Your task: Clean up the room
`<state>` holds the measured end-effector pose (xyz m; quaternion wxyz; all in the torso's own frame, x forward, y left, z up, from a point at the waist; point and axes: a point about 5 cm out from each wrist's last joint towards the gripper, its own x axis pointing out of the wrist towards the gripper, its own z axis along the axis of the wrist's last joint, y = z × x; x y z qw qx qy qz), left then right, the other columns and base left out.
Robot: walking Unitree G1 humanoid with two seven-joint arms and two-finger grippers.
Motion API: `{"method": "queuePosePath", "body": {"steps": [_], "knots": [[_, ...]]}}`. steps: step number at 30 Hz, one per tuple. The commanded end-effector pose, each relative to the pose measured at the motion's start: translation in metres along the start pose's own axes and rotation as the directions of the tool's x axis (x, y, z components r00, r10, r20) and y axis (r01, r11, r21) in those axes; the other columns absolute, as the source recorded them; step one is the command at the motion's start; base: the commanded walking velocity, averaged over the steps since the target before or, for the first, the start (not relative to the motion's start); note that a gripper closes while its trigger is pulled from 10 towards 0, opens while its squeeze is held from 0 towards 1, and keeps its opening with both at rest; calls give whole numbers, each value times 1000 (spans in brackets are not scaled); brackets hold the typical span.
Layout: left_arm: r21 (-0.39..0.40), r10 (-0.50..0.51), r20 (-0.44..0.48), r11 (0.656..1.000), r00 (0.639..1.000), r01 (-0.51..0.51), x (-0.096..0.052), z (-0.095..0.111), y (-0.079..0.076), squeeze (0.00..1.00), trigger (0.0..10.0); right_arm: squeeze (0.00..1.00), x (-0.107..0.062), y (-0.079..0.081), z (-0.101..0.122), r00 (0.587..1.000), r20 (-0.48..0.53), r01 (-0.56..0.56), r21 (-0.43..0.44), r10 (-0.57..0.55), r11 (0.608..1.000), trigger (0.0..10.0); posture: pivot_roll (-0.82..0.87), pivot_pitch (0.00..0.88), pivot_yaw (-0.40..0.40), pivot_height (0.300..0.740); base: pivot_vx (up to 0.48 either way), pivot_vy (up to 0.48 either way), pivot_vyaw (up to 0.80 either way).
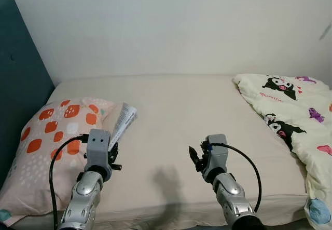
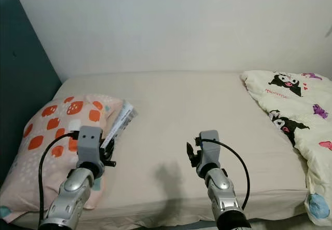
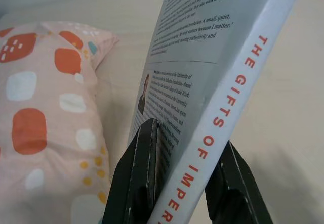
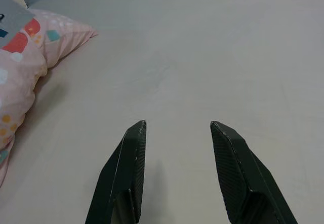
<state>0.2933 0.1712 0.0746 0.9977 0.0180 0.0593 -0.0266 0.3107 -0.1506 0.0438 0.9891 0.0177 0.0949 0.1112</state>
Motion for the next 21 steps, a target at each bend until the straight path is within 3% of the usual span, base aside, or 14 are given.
{"method": "queuePosePath", "body": {"steps": [1,21], "knots": [[-14,-14,9,1000,1000,14,-2,1,-3,0,10000,0,-3,-1,-6,1000,-22,9,18,-9,1000,10000,23,108,-60,690,0,0,0],[-31,-56,4,998,998,56,-6,1,-7,0,10000,0,-5,2,-7,1000,-19,-5,21,6,1000,10000,28,111,-58,610,0,0,0]]}}
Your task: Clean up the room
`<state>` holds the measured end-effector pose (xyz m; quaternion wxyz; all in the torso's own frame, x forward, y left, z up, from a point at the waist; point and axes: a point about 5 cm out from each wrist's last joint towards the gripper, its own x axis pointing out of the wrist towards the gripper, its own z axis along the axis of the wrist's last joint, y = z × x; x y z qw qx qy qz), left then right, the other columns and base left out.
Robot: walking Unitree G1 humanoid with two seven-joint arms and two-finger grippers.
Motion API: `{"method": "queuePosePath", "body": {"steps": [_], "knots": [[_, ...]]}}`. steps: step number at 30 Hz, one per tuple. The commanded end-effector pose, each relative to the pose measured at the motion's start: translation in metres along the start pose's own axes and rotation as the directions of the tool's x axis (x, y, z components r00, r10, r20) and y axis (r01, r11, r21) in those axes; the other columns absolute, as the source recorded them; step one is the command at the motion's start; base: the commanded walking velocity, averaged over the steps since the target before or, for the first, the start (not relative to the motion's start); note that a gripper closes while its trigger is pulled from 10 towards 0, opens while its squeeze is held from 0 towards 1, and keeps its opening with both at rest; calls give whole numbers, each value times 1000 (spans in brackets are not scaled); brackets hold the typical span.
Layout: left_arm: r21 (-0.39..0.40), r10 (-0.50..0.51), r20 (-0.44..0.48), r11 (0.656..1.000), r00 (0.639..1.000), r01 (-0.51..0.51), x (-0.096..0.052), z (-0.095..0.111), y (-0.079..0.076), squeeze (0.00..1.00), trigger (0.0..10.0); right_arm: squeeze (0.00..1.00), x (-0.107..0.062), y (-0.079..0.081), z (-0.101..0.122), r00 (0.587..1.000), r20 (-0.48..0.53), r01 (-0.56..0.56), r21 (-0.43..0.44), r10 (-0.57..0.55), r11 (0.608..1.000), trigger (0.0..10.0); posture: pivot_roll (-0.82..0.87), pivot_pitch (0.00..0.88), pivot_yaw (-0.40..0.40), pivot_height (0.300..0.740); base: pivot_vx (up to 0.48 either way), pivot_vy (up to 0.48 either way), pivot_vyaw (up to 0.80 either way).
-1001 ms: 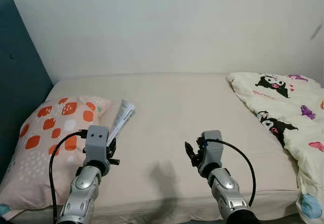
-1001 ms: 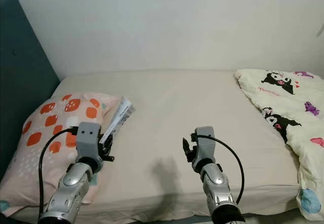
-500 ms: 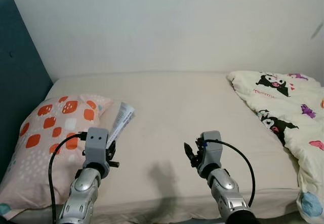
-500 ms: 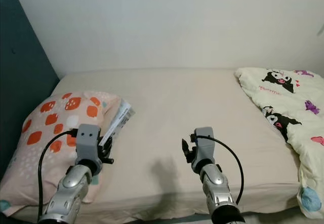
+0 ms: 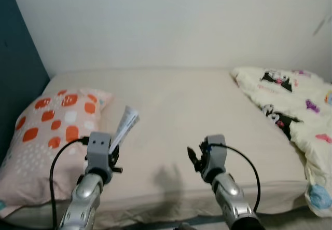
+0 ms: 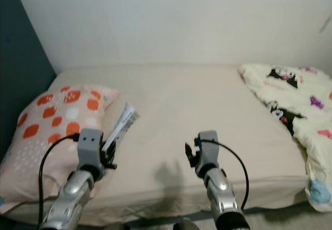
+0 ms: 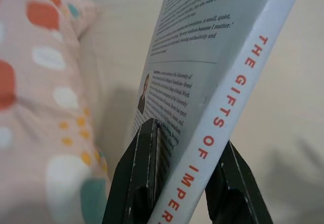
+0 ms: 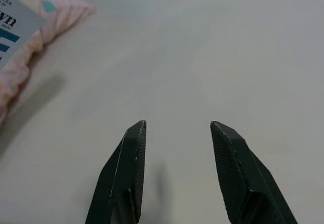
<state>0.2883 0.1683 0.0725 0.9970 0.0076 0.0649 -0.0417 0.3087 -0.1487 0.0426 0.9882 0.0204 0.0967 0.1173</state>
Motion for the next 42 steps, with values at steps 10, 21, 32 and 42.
{"method": "queuePosePath", "body": {"steps": [10,21,32,42], "knots": [[-78,-122,9,989,993,122,-1,7,-16,0,10000,0,-5,1,-6,1000,-10,5,26,-5,1000,10000,28,114,-56,610,0,0,0],[-423,-373,-302,877,877,228,-3,-20,-44,0,10000,0,-6,2,-8,1000,-13,3,41,-3,999,10000,31,118,-55,610,0,0,0],[-543,-145,-406,832,902,-111,17,-25,-26,0,10000,0,-6,1,-7,1000,-14,10,47,-9,999,10000,26,124,-51,610,0,0,0],[-576,-162,-395,810,904,-107,21,-17,-27,1000,10000,0,-6,-1,-7,1000,-16,15,48,-14,999,10000,27,125,-50,610,0,0,0]]}}
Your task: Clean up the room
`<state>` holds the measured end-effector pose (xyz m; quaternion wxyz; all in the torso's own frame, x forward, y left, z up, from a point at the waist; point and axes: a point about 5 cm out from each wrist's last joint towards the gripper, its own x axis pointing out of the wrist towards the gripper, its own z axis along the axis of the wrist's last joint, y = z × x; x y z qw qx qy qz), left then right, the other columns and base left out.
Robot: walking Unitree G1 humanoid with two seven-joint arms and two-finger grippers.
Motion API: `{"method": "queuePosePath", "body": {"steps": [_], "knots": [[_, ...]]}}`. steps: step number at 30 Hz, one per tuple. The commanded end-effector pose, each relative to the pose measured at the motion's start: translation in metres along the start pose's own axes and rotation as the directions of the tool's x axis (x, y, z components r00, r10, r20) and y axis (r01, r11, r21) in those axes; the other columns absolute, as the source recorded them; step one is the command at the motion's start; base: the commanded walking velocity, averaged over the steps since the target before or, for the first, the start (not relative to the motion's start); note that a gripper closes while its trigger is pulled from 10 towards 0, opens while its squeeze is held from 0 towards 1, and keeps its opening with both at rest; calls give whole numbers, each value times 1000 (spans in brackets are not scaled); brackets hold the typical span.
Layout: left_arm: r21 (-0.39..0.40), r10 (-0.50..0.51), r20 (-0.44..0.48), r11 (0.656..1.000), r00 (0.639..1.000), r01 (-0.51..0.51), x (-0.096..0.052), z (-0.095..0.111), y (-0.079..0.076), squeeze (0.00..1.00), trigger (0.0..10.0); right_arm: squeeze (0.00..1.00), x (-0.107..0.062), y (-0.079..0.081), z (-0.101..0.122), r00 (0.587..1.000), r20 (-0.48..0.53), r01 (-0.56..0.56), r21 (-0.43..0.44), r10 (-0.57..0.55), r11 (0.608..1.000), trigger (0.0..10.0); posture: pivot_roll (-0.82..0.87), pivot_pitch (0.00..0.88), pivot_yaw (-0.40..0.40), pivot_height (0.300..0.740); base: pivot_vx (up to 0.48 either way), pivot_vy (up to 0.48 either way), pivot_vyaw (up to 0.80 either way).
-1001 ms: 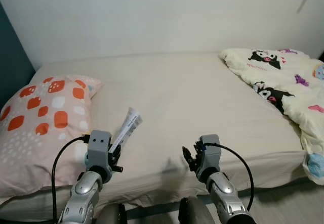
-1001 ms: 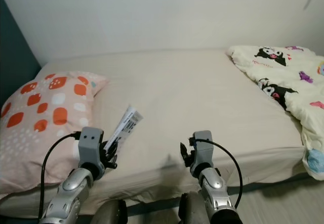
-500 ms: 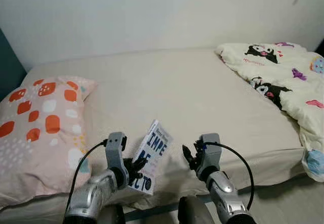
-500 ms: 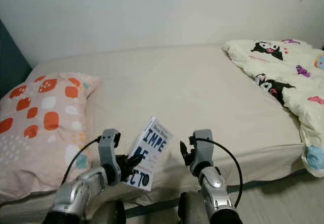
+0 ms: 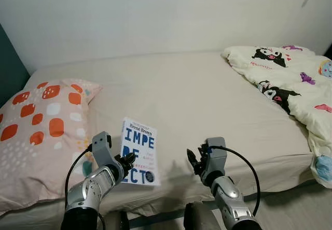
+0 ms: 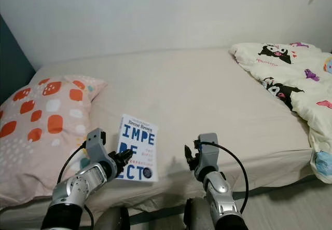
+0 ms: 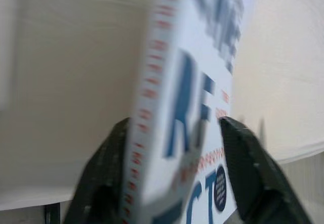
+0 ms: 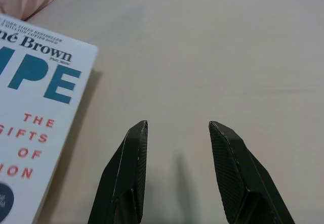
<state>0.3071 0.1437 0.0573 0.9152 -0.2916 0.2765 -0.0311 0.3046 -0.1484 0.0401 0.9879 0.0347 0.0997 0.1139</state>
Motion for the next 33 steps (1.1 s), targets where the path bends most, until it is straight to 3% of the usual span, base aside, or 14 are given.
{"method": "queuePosePath", "body": {"steps": [1,3,4,7,13,15,17,19,20,21,24,27,30,33], "knots": [[0,14,-34,1000,999,-14,1,-6,0,1000,10000,0,-3,-2,-4,1000,-13,11,18,-11,1000,10000,27,125,-50,610,0,0,0],[18,24,-42,1000,999,-23,1,-8,1,1000,10000,0,-3,-2,-4,1000,-14,11,19,-11,1000,10000,28,125,-51,610,0,0,0],[41,31,-49,999,998,-29,1,-9,2,0,10000,0,-3,-2,-4,1000,-15,11,19,-11,1000,10000,28,126,-51,610,0,0,0],[87,39,-47,996,998,-35,0,-10,4,0,10000,0,-2,-2,-4,1000,-17,11,20,-11,1000,10000,30,125,-51,610,0,0,0],[95,50,-10,994,999,-49,-2,-5,10,0,10000,0,-2,-2,-4,1000,-17,12,21,-11,1000,10000,31,125,-51,610,0,0,0],[96,87,47,991,995,-91,-2,2,16,0,10000,0,-2,-2,-4,1000,-18,12,20,-11,1000,10000,31,123,-51,610,0,0,0],[13,115,166,993,979,-119,-5,18,21,0,10000,0,-2,-1,-4,1000,-18,12,20,-11,1000,10000,30,123,-51,610,0,0,0],[13,115,166,993,979,-119,-5,18,21,0,10000,0,-2,-1,-4,1000,-18,12,20,-11,1000,10000,30,123,-51,610,0,0,0],[-92,80,246,994,966,-59,-8,32,19,0,10000,0,-2,-2,-4,1000,-18,12,20,-11,1000,10000,31,119,-51,610,0,0,0],[-124,28,262,992,965,5,-10,36,15,0,10000,0,-2,-2,-4,1000,-18,12,20,-12,1000,10000,33,117,-52,610,0,0,0],[-137,-7,268,990,964,46,-11,37,12,0,10000,0,-2,-2,-4,1000,-18,12,20,-12,1000,10000,33,117,-52,610,0,0,0],[-50,-42,198,997,979,53,-9,27,9,0,10000,0,-2,-1,-5,1000,-20,9,19,-9,1000,10000,33,113,-52,610,0,0,0],[-22,-15,196,1000,980,20,-9,24,12,0,10000,0,-2,-1,-5,1000,-20,9,20,-8,1000,10000,32,111,-51,610,0,0,0],[86,62,236,993,970,-84,-9,25,23,0,10000,0,-2,0,-5,1000,-17,9,19,-9,1000,10000,32,108,-50,610,0,0,0]]}}
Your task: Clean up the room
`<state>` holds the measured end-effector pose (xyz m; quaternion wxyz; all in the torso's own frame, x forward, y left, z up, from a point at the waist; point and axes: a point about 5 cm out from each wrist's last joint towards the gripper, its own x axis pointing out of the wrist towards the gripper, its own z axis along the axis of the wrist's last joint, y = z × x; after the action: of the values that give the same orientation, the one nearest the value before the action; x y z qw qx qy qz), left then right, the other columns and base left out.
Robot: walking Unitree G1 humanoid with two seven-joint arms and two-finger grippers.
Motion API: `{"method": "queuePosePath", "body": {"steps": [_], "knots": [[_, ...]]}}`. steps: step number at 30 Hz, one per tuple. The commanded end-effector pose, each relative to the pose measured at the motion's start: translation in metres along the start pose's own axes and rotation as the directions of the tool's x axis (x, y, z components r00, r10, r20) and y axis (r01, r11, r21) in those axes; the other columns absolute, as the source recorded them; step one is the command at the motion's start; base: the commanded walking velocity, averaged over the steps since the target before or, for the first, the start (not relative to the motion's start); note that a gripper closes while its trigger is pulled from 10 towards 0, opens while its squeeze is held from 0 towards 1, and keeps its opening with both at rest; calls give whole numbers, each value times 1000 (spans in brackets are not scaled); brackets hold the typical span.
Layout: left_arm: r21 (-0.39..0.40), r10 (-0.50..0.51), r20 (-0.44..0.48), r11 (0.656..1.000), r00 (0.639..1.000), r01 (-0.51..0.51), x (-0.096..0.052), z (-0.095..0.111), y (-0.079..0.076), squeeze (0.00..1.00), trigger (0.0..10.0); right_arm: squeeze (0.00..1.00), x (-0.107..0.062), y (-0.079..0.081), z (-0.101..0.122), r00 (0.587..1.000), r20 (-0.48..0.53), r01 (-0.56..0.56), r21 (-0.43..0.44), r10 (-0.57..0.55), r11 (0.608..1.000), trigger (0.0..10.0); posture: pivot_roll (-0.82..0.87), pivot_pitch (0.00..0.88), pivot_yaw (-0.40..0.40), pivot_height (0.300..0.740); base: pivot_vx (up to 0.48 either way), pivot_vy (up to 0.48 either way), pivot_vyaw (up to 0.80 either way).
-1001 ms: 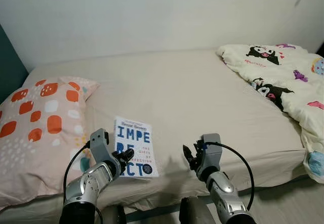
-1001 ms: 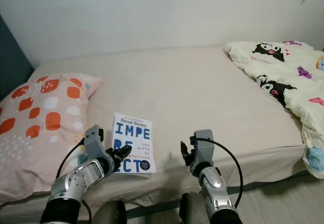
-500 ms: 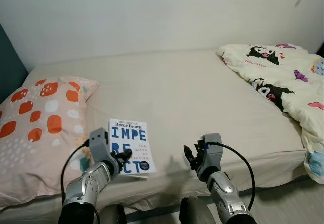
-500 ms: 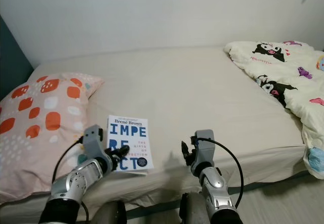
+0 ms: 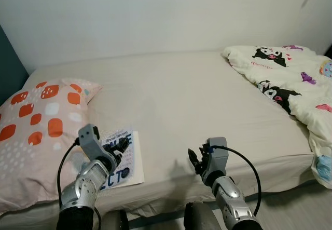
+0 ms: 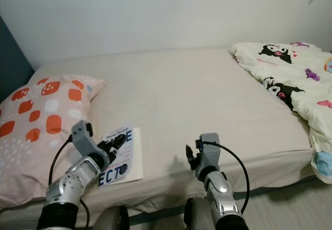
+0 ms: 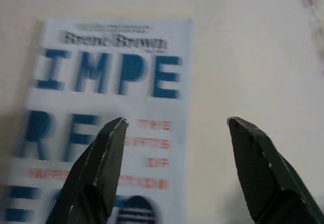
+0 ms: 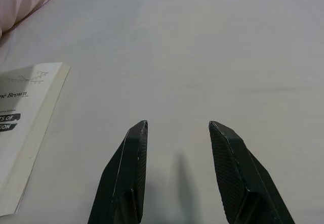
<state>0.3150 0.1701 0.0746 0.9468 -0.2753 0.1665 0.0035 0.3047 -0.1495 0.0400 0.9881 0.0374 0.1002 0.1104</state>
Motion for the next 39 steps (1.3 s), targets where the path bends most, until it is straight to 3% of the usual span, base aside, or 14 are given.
{"method": "queuePosePath", "body": {"steps": [1,2,3,5,6,8,15,21,29,31,35,36,37,39], "knots": [[67,56,-2,996,998,-56,-2,-5,11,0,10000,0,-2,1,-5,1000,-17,2,13,-2,1000,10000,32,108,-50,610,0,0,0],[173,94,-4,981,996,-92,-3,-6,17,0,10000,0,-2,1,-5,1000,-17,2,13,-2,1000,10000,34,108,-50,610,0,0,0],[390,129,-26,914,991,-108,-6,-14,27,0,10000,0,-2,1,-5,1000,-16,1,12,-1,1000,10000,34,107,-49,610,0,0,0],[452,140,-34,885,990,-109,-7,-17,30,0,10000,0,-2,1,-5,1000,-17,1,12,0,1000,10000,34,107,-49,610,0,0,0],[562,158,-18,818,987,-121,-10,-19,36,0,10000,0,-2,2,-5,1000,-16,-1,12,1,1000,10000,35,108,-50,610,0,0,0],[588,161,-17,800,987,-121,-11,-20,38,0,10000,0,-2,2,-5,1000,-16,-1,12,1,1000,10000,35,114,-51,610,0,0,0],[588,263,-6,782,965,-209,-19,-28,56,0,10000,0,-1,3,-5,1000,-16,-1,15,1,1000,10000,35,114,-52,610,0,0,0],[537,233,-63,827,970,-164,-26,-48,58,0,10000,0,-2,5,-9,999,-37,-8,14,9,1000,10000,38,119,-59,610,0,0,0],[546,136,-95,835,986,-62,-23,-65,38,0,10000,0,-4,8,-14,997,-63,-33,0,33,999,10000,30,125,-57,610,0,0,0],[521,106,-92,852,990,-43,-23,-65,32,0,10000,0,-4,9,-15,996,-73,-48,2,48,999,10000,29,124,-57,610,0,0,0],[386,-95,-57,916,994,110,-22,-60,-1,0,10000,0,-9,12,-24,989,-117,-91,-8,90,996,10000,27,119,-59,610,0,0,0],[386,-95,-57,916,994,110,-22,-60,-1,0,10000,0,-9,12,-24,989,-117,-91,-8,90,996,10000,27,119,-59,610,0,0,0],[369,-223,-89,898,971,240,-24,-62,-19,0,10000,0,-9,10,-27,987,-137,-82,-19,78,996,10000,29,119,-60,610,0,0,0],[393,-305,-155,853,940,342,-27,-69,-30,0,10000,0,-10,8,-29,986,-152,-74,-28,69,997,10000,29,117,-64,610,0,0,0]]}}
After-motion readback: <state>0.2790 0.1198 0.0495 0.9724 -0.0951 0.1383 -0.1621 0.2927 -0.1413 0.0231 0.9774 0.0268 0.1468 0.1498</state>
